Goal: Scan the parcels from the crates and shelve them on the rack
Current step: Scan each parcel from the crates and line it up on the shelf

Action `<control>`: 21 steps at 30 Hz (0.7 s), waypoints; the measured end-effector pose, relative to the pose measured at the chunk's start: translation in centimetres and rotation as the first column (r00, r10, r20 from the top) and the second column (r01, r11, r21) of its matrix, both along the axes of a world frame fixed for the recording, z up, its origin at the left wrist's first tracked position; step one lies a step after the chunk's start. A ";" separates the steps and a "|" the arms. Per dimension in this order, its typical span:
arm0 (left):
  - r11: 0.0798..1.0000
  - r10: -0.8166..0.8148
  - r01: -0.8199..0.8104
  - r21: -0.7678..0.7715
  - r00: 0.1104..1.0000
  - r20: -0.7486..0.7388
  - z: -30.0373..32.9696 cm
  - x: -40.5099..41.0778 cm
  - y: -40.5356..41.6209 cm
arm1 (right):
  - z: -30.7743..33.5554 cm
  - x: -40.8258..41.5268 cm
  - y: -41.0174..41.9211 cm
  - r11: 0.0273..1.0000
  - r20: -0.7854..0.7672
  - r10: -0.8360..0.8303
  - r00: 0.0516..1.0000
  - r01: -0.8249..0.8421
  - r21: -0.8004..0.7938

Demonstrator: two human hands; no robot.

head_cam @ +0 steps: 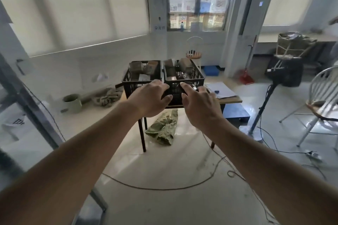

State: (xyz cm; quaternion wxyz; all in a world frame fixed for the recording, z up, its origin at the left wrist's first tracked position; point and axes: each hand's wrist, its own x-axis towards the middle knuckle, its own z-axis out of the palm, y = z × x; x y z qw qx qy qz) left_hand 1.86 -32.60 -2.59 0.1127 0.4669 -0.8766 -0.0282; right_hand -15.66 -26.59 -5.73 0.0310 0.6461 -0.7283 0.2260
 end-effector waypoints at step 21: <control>0.969 0.043 -0.027 0.245 0.997 -0.058 -7.0 -16.5 -40.2 | -6.1 -16.9 -39.1 0.986 0.021 -0.027 0.999 0.023 0.167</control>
